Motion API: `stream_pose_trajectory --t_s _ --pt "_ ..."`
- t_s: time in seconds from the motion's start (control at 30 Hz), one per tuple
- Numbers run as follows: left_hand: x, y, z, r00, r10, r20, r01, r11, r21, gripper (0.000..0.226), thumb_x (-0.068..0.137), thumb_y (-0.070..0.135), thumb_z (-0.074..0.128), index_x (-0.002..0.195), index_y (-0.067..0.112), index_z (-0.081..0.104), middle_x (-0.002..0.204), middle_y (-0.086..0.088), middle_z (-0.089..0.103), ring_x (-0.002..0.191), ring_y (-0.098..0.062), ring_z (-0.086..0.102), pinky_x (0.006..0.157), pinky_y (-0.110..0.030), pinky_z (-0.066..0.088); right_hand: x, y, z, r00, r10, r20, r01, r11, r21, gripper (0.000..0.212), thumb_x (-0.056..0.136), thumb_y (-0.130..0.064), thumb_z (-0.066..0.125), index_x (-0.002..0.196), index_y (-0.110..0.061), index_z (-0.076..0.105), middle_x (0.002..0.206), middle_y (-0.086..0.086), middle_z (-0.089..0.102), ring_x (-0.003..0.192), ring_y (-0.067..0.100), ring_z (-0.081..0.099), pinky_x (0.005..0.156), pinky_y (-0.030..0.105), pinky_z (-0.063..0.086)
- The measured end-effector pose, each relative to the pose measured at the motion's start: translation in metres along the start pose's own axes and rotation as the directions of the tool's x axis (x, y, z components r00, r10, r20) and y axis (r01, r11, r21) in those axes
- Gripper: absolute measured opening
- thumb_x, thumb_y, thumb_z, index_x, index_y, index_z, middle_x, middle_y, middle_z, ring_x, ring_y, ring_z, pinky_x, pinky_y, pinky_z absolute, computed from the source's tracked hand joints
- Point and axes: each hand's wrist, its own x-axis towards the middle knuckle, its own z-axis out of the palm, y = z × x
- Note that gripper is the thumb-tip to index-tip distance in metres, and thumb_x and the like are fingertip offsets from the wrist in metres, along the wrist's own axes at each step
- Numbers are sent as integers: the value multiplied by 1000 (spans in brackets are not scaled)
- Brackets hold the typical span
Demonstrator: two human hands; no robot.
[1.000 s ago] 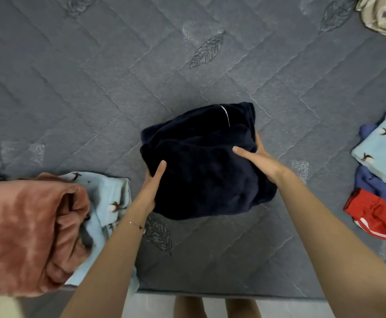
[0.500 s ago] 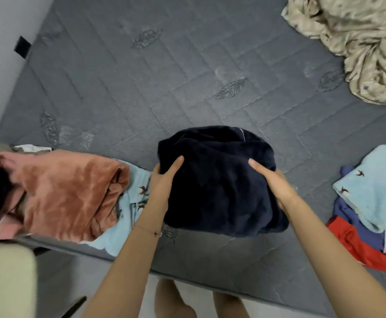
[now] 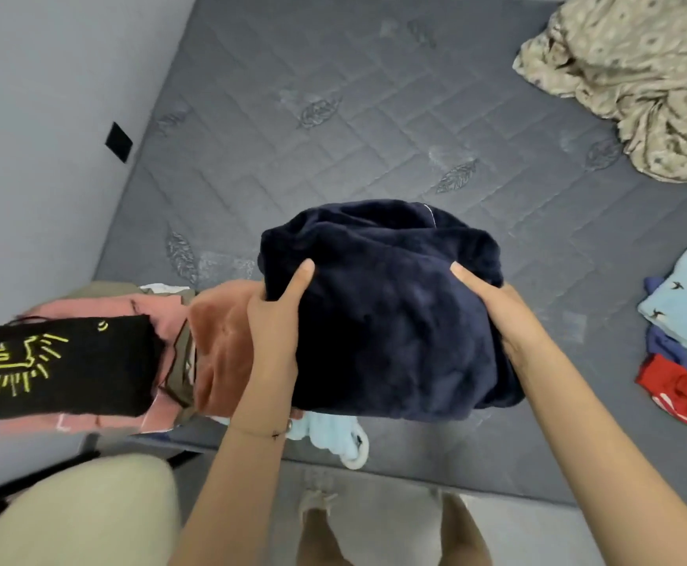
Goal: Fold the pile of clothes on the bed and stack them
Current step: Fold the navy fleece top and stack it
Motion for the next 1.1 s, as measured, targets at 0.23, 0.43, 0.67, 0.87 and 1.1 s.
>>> stream_pose_trajectory --t_s 0.23,0.43,0.67,0.87,1.1 --pt "33 54 -119 1000 -11 -27 14 992 122 42 61 64 79 90 36 67 88 15 74 93 -14 67 81 -36 53 -28 49 121 1000 -15 16 15 1000 8 47 74 -47 81 113 -26 68 105 -4 74 95 16 72 73 29 59" --pt "78 56 -169 997 -79 -20 81 989 121 64 52 73 76 103 37 61 104 10 67 93 -16 64 71 -35 50 -13 75 177 999 -39 -11 39 999 -22 46 71 -51 81 110 -30 68 101 -10 75 90 11 72 70 26 58" --pt "130 -15 -172 994 -111 -21 113 965 238 51 71 56 77 104 19 66 103 2 70 95 -15 66 81 -30 52 31 139 173 983 3 -185 -38 982 -184 42 77 -48 77 112 -26 67 107 -6 73 99 15 68 91 36 54" --pt "151 -28 -179 996 -89 -33 94 947 307 68 71 61 74 120 15 65 115 -1 68 108 -21 62 103 -39 46 54 147 176 985 -55 -161 -7 932 -362 46 81 -53 70 117 -25 65 109 -7 70 104 14 64 94 34 50" --pt "140 -19 -190 990 -143 -5 138 944 299 67 72 57 76 122 15 61 98 7 64 90 -14 60 82 -30 46 40 132 165 991 -34 -127 -28 890 -456 54 73 -65 70 114 -29 63 108 -11 69 101 12 64 95 38 50"
